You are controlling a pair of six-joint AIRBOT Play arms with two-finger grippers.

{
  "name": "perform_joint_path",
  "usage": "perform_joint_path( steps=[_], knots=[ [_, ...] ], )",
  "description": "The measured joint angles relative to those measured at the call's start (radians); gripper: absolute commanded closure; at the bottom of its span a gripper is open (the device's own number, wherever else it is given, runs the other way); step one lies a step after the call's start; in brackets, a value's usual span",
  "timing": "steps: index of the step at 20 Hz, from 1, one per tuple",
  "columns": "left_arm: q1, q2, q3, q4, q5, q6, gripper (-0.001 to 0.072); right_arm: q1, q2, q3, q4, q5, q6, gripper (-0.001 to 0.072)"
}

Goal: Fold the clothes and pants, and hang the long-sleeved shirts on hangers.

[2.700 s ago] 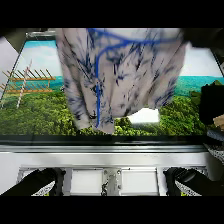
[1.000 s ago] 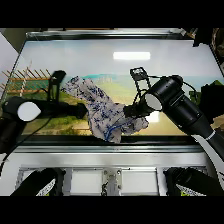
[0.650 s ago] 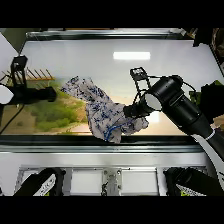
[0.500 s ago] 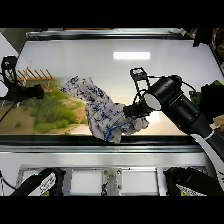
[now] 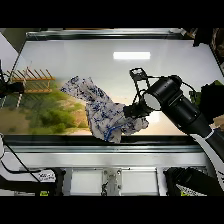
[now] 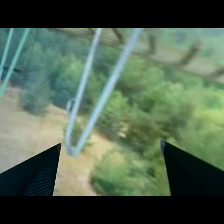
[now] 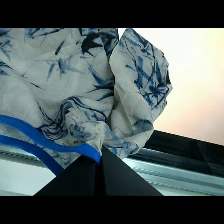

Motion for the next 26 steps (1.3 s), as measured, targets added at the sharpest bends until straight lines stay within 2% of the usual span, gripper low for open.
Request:
perform_joint_path(
  steps=[10, 18, 19, 20, 21, 22, 24, 25, 26],
  knots=[
    [0.062, -0.376, 0.24, 0.008, 0.024, 0.039, -0.0009, 0.0, -0.002, 0.0, 0.0, 0.0, 0.0, 0.0693],
    [0.064, -0.455, 0.297, 0.008, 0.048, 0.039, -0.0008, 0.0, -0.002, 0.0, 0.0, 0.0, 0.0, 0.0692],
    [0.064, -0.457, 0.298, 0.008, 0.049, 0.039, 0.0037, 0.0, -0.002, 0.0, 0.0, 0.0, 0.0, 0.0692],
    [0.064, -0.459, 0.299, 0.008, 0.05, 0.039, 0.0221, 0.0, -0.002, 0.0, 0.0, 0.0, 0.0, 0.0693],
    [0.064, -0.46, 0.299, 0.007, 0.048, 0.04, 0.0313, 0.0, -0.002, 0.0, 0.0, 0.0, 0.0, 0.0693],
    [0.063, -0.462, 0.299, 0.011, 0.048, 0.048, 0.035, 0.0, -0.002, 0.0, 0.0, 0.0, 0.0, 0.0693],
    [0.063, -0.462, 0.3, 0.012, 0.042, 0.046, 0.0352, 0.0, -0.002, 0.0, 0.0, 0.0, 0.0, 0.0692],
    [0.061, -0.462, 0.3, 0.016, 0.041, 0.046, 0.0405, 0.0, -0.002, 0.0, 0.0, 0.0, 0.0, 0.0693],
    [0.058, -0.462, 0.3, 0.018, 0.039, 0.046, 0.0639, 0.0, -0.002, 0.0, 0.0, 0.0, 0.0, 0.0693]
  ],
)
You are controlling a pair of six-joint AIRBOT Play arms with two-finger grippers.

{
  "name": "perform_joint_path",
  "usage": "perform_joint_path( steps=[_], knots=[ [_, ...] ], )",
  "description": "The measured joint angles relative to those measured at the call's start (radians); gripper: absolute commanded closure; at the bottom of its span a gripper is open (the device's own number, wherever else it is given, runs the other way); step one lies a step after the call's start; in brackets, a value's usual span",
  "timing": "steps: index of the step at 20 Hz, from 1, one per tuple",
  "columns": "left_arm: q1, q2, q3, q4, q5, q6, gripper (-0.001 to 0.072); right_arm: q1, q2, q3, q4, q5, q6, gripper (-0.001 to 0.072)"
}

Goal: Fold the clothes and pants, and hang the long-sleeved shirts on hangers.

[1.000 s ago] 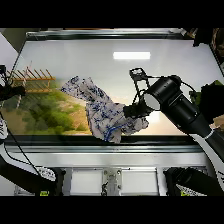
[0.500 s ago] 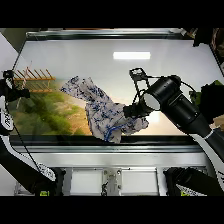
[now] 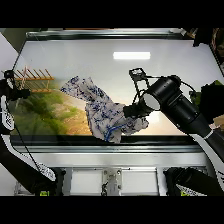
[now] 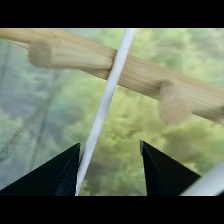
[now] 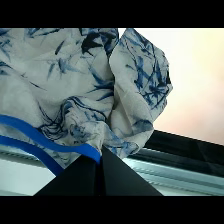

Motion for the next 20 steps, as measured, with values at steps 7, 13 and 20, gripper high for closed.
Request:
perform_joint_path(
  steps=[7, 13, 20],
  knots=[
    [-0.03, 0.003, 0.001, -0.007, -0.012, -0.007, 0.0694, 0.0, -0.001, 0.0, 0.0, 0.0, 0.0, 0.0692],
    [-0.047, 0.066, -0.002, -0.025, -0.046, -0.006, 0.0694, 0.0, -0.002, 0.0, 0.0, 0.0, 0.0, 0.0693],
    [-0.066, 0.243, 0.0, -0.017, -0.093, -0.005, 0.0694, 0.0, -0.002, 0.0, 0.0, 0.0, 0.0, 0.0692]
  ],
)
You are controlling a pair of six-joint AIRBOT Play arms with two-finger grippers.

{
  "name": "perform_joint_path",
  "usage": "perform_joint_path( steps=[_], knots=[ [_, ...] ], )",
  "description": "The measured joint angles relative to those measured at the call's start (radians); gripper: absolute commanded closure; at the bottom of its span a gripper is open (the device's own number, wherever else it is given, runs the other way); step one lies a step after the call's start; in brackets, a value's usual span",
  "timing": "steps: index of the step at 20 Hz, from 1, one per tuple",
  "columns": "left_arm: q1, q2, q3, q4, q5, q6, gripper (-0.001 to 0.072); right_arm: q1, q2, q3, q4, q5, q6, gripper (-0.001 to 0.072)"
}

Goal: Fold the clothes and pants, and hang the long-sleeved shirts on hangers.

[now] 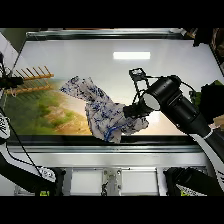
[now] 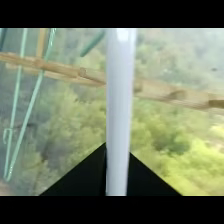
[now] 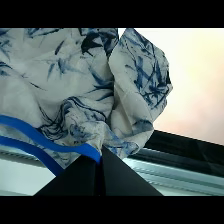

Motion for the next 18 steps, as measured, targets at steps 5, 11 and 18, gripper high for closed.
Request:
perform_joint_path(
  steps=[5, 11, 18],
  knots=[
    [-0.077, 0.115, 0.0, -0.006, -0.065, 0.042, 0.0693, 0.0, 0.0, 0.0, 0.0, 0.0, 0.0, 0.0693],
    [-0.2, 0.274, 0.0, -0.263, -0.221, 0.329, 0.0694, 0.0, 0.0, 0.0, 0.0, 0.0, 0.0, 0.0693],
    [-0.312, 0.514, -0.13, -0.599, -0.446, 0.811, 0.0693, 0.0, 0.0, 0.0, 0.0, 0.0, 0.0, 0.0693]
  ],
)
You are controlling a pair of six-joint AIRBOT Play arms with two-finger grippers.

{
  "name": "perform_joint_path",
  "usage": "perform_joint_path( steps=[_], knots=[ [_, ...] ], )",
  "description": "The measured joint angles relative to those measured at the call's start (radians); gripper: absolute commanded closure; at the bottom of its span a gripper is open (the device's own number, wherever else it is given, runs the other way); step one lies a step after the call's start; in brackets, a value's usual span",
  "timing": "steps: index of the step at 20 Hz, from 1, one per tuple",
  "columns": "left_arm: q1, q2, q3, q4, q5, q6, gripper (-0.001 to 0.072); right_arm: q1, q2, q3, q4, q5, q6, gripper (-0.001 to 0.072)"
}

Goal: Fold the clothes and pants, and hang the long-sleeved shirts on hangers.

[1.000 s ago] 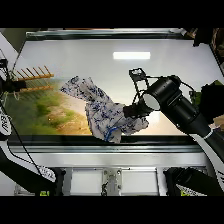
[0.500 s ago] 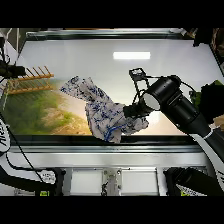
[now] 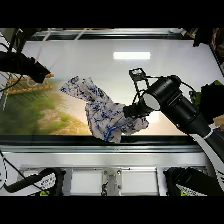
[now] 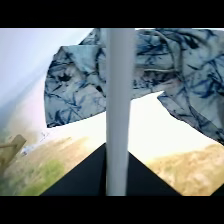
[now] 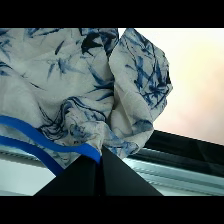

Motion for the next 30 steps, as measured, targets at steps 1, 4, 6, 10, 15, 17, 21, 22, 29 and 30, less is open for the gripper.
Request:
perform_joint_path(
  steps=[1, 4, 6, 10, 15, 17, 21, 22, 29, 30],
  knots=[
    [-0.008, 0.037, -0.037, -0.015, -0.007, 0.027, 0.0693, 0.0, 0.0, 0.0, 0.0, 0.0, 0.0, 0.0693],
    [-0.006, 0.135, -0.151, -0.035, -0.046, 0.147, 0.0694, 0.0, 0.0, 0.0, 0.0, 0.0, 0.0, 0.0693],
    [0.014, 0.196, -0.232, -0.043, -0.113, 0.266, 0.0694, 0.0, 0.0, 0.0, 0.0, 0.0, 0.0, 0.0692],
    [0.066, 0.308, -0.395, -0.05, -0.231, 0.391, 0.0694, 0.0, 0.0, 0.0, 0.0, 0.0, 0.0, 0.0692],
    [0.051, 0.413, -0.597, -0.042, -0.309, 0.438, 0.0694, 0.0, 0.0, 0.0, 0.0, 0.0, 0.0, 0.0693],
    [0.02, 0.44, -0.664, -0.015, -0.324, 0.445, 0.0694, 0.0, 0.0, 0.0, 0.0, 0.0, 0.0, 0.0692],
    [-0.038, 0.465, -0.742, 0.019, -0.328, 0.448, 0.0694, 0.0, 0.0, 0.0, 0.0, 0.0, 0.0, 0.0693],
    [-0.048, 0.463, -0.749, 0.025, -0.323, 0.443, 0.0694, 0.0, 0.0, 0.0, 0.0, 0.0, 0.0, 0.0692],
    [-0.074, 0.379, -0.713, 0.025, -0.285, 0.399, 0.0694, 0.0, 0.0, 0.0, 0.0, 0.0, 0.0, 0.0692],
    [-0.075, 0.368, -0.705, 0.025, -0.286, 0.399, 0.0694, 0.0, 0.0, 0.0, 0.0, 0.0, 0.0, 0.0693]
  ],
)
